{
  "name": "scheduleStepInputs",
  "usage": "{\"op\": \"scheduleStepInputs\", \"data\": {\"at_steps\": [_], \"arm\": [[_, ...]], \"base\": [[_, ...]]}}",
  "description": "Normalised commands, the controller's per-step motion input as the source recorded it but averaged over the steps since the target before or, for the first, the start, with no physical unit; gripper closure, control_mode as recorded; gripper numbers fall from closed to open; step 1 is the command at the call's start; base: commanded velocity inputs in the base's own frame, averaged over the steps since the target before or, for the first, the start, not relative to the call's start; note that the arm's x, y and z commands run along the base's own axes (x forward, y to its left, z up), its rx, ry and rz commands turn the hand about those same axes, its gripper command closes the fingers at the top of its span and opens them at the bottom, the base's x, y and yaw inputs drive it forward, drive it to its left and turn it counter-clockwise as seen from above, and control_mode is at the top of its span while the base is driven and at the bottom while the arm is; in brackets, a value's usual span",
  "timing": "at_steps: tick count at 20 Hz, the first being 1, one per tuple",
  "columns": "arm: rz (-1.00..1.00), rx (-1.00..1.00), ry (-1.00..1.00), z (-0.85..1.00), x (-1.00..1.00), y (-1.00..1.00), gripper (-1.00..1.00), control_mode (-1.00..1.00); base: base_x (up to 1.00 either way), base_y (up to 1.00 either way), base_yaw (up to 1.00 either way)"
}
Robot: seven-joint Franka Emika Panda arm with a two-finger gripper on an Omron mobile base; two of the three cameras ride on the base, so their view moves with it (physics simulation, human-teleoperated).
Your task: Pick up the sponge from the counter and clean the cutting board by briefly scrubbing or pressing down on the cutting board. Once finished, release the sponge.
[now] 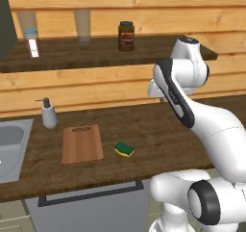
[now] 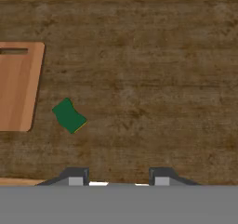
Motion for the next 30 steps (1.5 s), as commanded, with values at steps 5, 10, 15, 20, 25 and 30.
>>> {"op": "scheduleStepInputs", "data": {"at_steps": [5, 10, 15, 20, 25, 30], "arm": [[0.06, -0.04, -0.01, -0.02, -0.32, 0.23, -1.0, -1.0], [0.26, -0.15, 0.0, -0.2, -0.59, 0.61, -1.0, -1.0], [0.53, -0.04, 0.08, -0.08, -0.1, 0.33, -1.0, -1.0], [0.42, 0.0, 0.22, -0.18, 0.2, 0.28, -1.0, -1.0], [0.13, -0.02, 0.28, -0.48, 0.38, 0.43, -1.0, -1.0], [0.06, -0.01, 0.27, -0.71, 0.21, 0.16, -1.0, -1.0]], "base": [[0.0, 0.0, 0.0], [0.0, 0.0, 0.0], [0.0, 0.0, 0.0], [0.0, 0.0, 0.0], [0.0, 0.0, 0.0], [0.0, 0.0, 0.0]]}}
